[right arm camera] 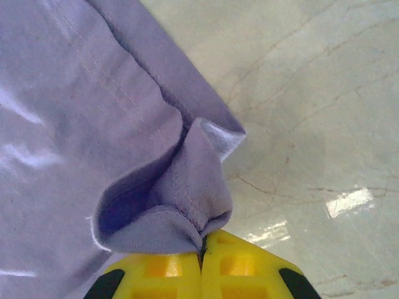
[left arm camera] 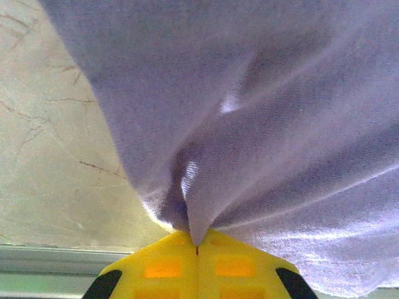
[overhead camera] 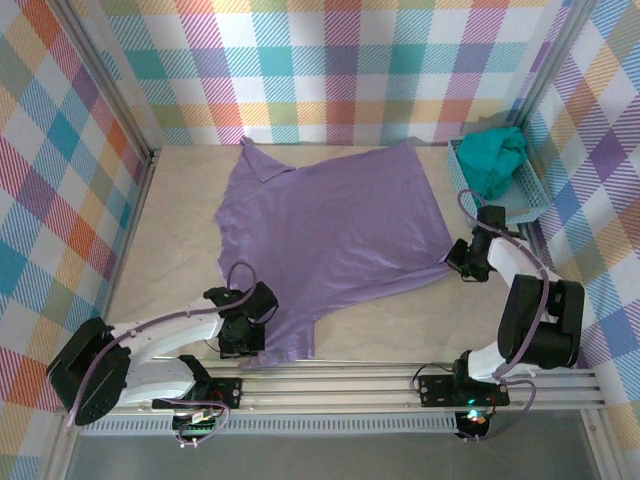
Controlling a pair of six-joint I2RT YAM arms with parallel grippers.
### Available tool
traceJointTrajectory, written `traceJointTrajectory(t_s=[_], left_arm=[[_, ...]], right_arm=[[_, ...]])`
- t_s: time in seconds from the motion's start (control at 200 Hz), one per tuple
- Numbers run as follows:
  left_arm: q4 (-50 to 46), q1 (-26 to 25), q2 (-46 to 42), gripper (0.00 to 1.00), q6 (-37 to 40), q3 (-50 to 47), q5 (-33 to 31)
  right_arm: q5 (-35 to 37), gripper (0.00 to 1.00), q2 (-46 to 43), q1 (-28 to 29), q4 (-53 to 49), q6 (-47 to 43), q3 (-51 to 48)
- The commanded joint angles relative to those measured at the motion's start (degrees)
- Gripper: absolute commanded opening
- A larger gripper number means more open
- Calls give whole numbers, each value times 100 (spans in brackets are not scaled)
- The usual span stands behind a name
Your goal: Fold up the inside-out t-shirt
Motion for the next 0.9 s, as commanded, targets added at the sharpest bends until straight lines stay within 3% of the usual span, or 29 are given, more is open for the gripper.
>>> traceJointTrajectory(t_s=[0.0,0.23,0.47,0.725,0.895], left_arm=[[201,-26,-342,0,-112,-58,329],[-212,1267,-1237,0,162,466,1371],[-746,3172,-691,0,1439,1618,2461],[-403,4008,478,0,2055,2715,2714],[-249,4310,1207,0,2271,3504,2522]], right_arm=[[73,2,-255,-23,-78,-99,-204],[-7,4,-507,-29,-170,-223,-73],[-42,6,110,22,-460,-417,929],[214,7,1140,379,-583,-526,2268],[405,7,1934,606,-765,-634,3273]])
